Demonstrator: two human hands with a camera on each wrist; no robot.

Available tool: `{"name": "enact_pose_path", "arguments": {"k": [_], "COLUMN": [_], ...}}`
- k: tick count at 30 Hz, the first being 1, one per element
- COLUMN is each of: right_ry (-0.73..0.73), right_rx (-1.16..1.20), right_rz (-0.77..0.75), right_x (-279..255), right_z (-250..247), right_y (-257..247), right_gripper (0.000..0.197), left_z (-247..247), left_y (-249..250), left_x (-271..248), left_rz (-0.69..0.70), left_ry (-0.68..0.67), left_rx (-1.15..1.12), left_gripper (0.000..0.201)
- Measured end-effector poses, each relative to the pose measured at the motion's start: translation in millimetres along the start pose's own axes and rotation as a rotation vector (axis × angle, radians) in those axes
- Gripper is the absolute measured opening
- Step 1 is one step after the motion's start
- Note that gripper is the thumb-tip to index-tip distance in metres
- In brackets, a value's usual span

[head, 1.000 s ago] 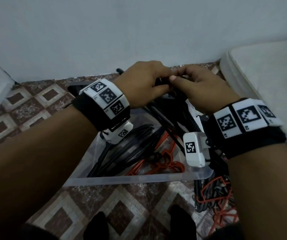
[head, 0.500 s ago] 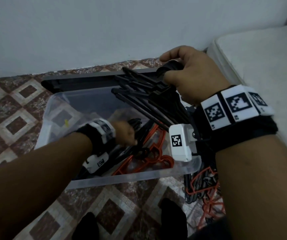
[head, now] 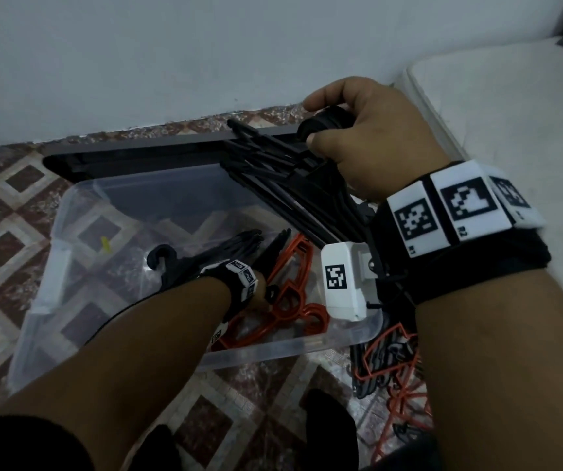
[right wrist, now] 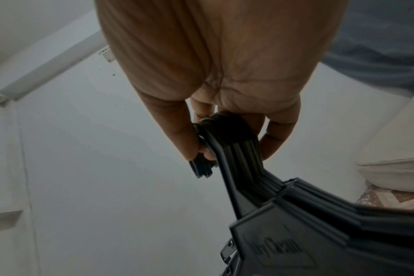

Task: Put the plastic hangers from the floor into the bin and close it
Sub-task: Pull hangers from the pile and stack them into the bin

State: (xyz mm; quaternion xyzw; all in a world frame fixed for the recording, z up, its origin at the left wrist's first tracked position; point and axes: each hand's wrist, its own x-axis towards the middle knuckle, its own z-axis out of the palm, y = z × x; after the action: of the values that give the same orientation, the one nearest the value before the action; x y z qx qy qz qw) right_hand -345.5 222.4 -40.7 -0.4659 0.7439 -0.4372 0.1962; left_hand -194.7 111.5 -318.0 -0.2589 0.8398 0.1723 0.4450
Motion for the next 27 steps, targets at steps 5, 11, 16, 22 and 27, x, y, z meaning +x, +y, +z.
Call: {"name": "enact_pose_path", "arguments": {"k": [5, 11, 16, 22, 27], "right_ry": [0.020, 0.016, 0.003, -0.093, -0.166], "right_rx": [-0.037, -0.040, -0.049, -0.096, -0.064], "right_rz": [-0.012, -0.025, -0.036, -0.052, -0.081], "right_x": [-0.7, 0.3, 0.2, -3.1, -7.2], "right_z": [-4.3, -6.3, -4.5, 4.5, 16.6], "right_y": [-0.1, 3.1, 3.6, -3.6, -8.7], "right_gripper": [0.031, 0.029, 0.027, 0.032, 0.034], "left_z": [-13.2, -41.6, -67.4, -98.6, -122.2], "left_y": [-10.5, -39.1, -48.1, -33.9, -18.3], "left_x": [-31.2, -118.2, -208.8, -277.5, -275.7], "left_rz": [-0.015, -0.105, 0.076, 0.270, 0.353], "left_ry": [0.225, 0.672, 0.853, 0.995, 1.061], "left_rx": [-0.053, -0.216, -0.174, -0.019, -0.011], "left_gripper": [0.040, 0.034, 0.027, 0.019, 0.021]}}
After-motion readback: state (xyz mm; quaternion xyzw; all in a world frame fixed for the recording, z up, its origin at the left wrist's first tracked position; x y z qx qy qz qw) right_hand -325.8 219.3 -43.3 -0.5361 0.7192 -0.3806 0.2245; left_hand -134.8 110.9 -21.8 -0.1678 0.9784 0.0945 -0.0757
